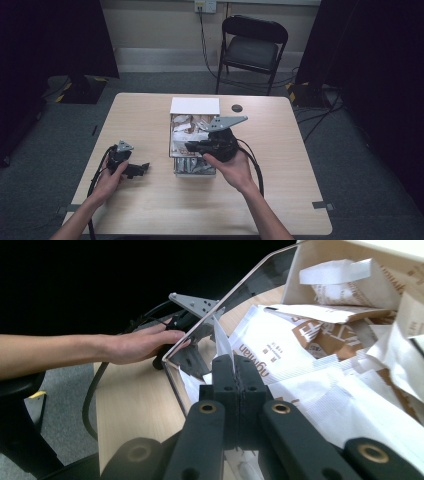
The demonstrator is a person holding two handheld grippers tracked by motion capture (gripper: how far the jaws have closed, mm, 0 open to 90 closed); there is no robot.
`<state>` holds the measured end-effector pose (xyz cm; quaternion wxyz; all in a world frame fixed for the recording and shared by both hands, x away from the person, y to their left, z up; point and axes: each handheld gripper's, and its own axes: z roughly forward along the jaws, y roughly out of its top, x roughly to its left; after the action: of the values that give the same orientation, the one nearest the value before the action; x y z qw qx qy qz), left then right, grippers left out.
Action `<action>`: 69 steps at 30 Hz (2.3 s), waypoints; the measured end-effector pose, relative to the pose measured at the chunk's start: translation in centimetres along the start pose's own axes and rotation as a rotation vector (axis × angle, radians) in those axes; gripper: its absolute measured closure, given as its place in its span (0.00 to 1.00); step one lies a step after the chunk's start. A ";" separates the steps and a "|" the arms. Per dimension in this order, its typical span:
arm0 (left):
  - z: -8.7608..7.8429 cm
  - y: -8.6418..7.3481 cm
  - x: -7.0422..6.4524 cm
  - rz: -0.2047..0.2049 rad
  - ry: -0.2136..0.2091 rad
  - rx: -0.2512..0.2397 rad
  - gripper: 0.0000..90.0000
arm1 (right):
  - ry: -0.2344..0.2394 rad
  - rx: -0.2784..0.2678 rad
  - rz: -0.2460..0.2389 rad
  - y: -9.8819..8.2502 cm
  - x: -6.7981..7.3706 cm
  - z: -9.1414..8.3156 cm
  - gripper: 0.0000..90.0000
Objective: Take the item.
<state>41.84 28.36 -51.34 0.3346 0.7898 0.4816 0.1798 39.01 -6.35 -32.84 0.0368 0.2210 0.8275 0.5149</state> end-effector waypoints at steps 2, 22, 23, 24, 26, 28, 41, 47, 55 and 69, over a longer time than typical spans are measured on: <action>0.0 0.0 0.0 0.003 0.002 0.000 0.00 | 0.001 -0.005 0.002 0.0 0.0 -0.1 1.00; 0.0 0.0 0.0 0.008 0.001 0.004 0.00 | -0.028 -0.080 0.030 0.4 -0.5 -1.6 1.00; 0.0 0.0 0.0 0.008 0.001 0.004 0.00 | -0.030 -0.079 0.029 0.4 -0.5 -1.7 1.00; 0.0 0.0 0.1 0.008 0.002 0.004 0.00 | -0.030 -0.081 0.031 0.4 -0.6 -1.7 1.00; 0.0 0.0 0.0 0.008 0.002 0.004 0.00 | -0.031 -0.089 0.035 0.4 -0.6 -1.9 1.00; 0.0 0.0 0.0 0.008 0.002 0.004 0.00 | -0.034 -0.094 0.032 0.5 -0.6 -2.0 1.00; 0.0 0.0 0.0 0.007 0.001 0.004 0.00 | -0.043 -0.126 0.020 0.9 -0.4 -3.3 1.00; 0.0 0.0 0.1 0.009 0.002 0.005 0.00 | -0.045 -0.137 0.019 1.0 -0.4 -3.6 1.00; 0.0 0.0 0.0 0.008 0.001 0.004 0.00 | -0.047 -0.149 0.002 1.3 0.0 -4.2 1.00; 0.0 0.0 0.1 0.010 0.000 0.008 0.00 | -0.055 -0.191 -0.010 1.7 0.5 -5.6 1.00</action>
<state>41.85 28.43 -51.30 0.3308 0.7935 0.4783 0.1795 37.48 -10.17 -28.61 0.0830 0.2266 0.7742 0.5851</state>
